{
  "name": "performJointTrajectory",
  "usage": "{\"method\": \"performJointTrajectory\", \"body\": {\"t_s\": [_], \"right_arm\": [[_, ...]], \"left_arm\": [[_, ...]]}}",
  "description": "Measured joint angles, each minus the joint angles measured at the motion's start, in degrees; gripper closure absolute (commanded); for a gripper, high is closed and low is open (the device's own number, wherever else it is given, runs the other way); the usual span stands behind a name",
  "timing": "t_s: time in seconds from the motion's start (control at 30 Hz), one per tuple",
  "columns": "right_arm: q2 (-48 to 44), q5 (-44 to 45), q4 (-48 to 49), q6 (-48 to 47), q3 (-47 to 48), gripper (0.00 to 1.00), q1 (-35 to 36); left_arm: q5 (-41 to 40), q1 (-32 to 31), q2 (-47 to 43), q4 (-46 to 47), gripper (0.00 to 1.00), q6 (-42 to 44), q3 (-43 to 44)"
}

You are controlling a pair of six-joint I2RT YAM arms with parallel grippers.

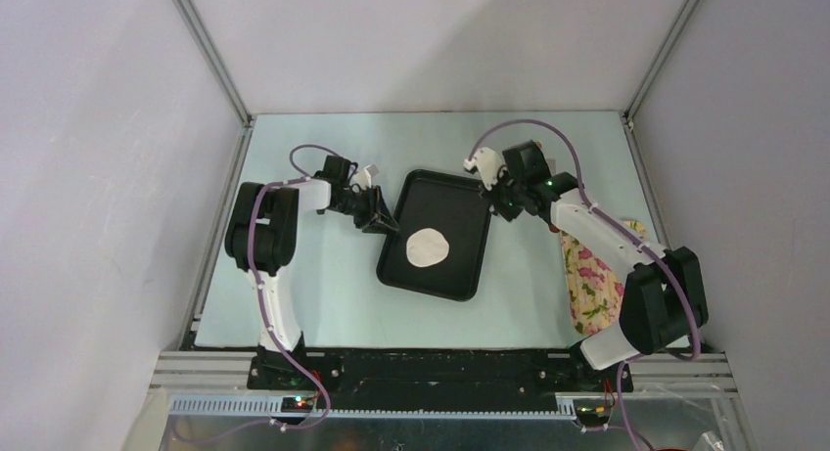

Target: Roll out the dumpling wrappers from the dough

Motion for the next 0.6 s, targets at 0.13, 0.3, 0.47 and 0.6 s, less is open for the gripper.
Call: {"method": "performJointTrajectory", "body": {"t_s": [0.13,0.3,0.47,0.6], "right_arm": [[1.6,-0.9,0.4,0.0,6.9,1.00,3.9],[6.7,-1.5,1.0,0.0,11.8,1.00,9.5],[12.5,-1.4,0.5,0.0,14.6,1.00,15.3],[14.7,-0.8,-0.5,0.1,15.7,1.00,19.1]], "left_arm": [[0.9,0.2,-0.1,-0.4,0.41,-1.0,1.0],[1.0,0.3,-0.6,-0.3,0.34,-0.7,1.6],[1.0,0.6,-0.7,-0.3,0.34,-0.5,1.6],[1.5,1.2,-0.7,-0.3,0.34,-0.2,1.6]]}}
